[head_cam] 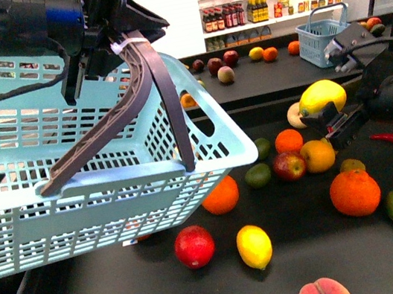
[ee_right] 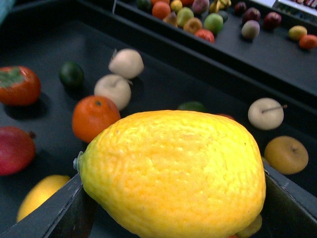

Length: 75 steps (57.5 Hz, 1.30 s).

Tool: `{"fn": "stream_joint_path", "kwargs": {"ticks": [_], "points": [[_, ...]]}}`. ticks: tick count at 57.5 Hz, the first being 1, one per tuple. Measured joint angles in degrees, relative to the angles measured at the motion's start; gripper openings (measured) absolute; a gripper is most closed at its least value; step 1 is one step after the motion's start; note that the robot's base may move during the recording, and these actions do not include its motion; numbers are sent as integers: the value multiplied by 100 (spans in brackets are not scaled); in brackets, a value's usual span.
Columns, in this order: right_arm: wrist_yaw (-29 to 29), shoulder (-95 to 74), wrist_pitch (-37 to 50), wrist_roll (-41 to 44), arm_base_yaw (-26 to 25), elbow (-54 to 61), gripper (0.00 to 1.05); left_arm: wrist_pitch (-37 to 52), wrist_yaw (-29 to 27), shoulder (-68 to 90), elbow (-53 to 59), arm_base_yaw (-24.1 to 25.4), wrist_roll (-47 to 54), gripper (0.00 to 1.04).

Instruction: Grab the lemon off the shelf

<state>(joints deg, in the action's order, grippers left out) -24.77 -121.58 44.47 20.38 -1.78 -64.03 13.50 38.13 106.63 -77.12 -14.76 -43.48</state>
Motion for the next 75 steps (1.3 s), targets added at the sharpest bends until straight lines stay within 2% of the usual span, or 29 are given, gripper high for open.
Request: {"fn": "stream_joint_path", "kwargs": {"ticks": [11, 17, 37, 68, 75], "points": [[-240, 984, -111, -518, 422, 623, 80, 0, 0, 0, 0, 0, 0, 8], [-271, 1294, -144, -787, 833, 955, 80, 0, -2, 0, 0, 0, 0, 8], [146, 1161, -175, -1119, 1740, 848, 80, 2, 0, 0, 0, 0, 0, 7], [595, 522, -380, -1333, 2138, 286, 80, 2, -24, 0, 0, 2, 24, 7], [584, 520, -398, -1335, 2155, 286, 96, 2, -7, 0, 0, 9, 37, 7]]}}
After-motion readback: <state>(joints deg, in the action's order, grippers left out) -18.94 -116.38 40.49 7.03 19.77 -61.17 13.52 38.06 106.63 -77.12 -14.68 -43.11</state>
